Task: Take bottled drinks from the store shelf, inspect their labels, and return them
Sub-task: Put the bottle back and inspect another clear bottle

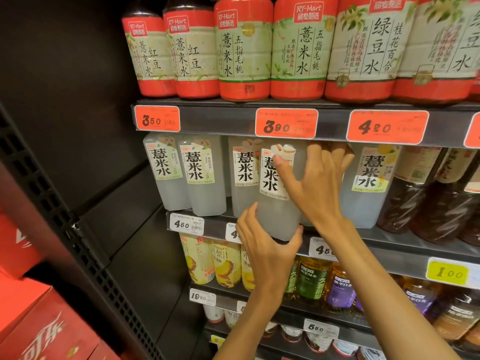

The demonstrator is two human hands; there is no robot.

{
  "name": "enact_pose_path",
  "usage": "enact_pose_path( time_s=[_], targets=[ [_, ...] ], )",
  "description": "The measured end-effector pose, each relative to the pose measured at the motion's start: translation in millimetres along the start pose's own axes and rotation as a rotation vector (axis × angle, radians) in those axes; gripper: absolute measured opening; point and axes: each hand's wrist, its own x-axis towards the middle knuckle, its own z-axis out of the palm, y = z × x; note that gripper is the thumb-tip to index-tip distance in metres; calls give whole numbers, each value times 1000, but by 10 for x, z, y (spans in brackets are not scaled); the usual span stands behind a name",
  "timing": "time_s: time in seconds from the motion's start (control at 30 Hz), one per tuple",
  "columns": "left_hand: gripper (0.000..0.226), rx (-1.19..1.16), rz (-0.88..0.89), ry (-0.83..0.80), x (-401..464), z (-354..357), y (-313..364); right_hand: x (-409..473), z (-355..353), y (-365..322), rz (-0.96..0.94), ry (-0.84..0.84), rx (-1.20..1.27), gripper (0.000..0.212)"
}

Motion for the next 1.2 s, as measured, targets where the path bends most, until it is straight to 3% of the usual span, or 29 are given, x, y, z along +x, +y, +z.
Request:
enact_pose_path(
  time_s=[0.3,0.43,0.5,0.57,0.63,0.73,0.83,0.93,1.0,1.1,1.2],
  targets=[
    [84,-155,4,46,-220,-249,38,-7,-170,-4,-132,-64,-19,49],
    [81,-185,-43,30,-363,-385,27,-115,-261,-47,-112,-158,127,47],
    [82,-156,-30,22,-446,-457,-14,-225,-321,-86,39,-303,365,49],
    [85,-120,-8,-4,-517,-526,-55,-330,-367,-152,311,-459,638,50],
    [86,-117,-18,-57,-555,-623,-44,-406,-374,-190,509,-532,773,53],
    [77,-242,-144,-214,-553,-790,14,-447,-373,-171,590,-554,835,54],
    [85,-548,-462,-413,-478,-957,-10,-505,-403,-169,671,-572,949,48],
    [82,-675,-714,-708,-393,-1092,-38,-525,-463,-204,768,-563,1076,45],
    [66,-809,-752,-799,-398,-1143,-44,-504,-498,-206,808,-596,1152,44],
    [57,-821,-702,-817,-418,-1201,18,-452,-522,-179,899,-678,1260,49],
    [53,-848,-684,-848,-432,-1232,96,-391,-528,-193,1046,-787,1561,62]
  ],
)
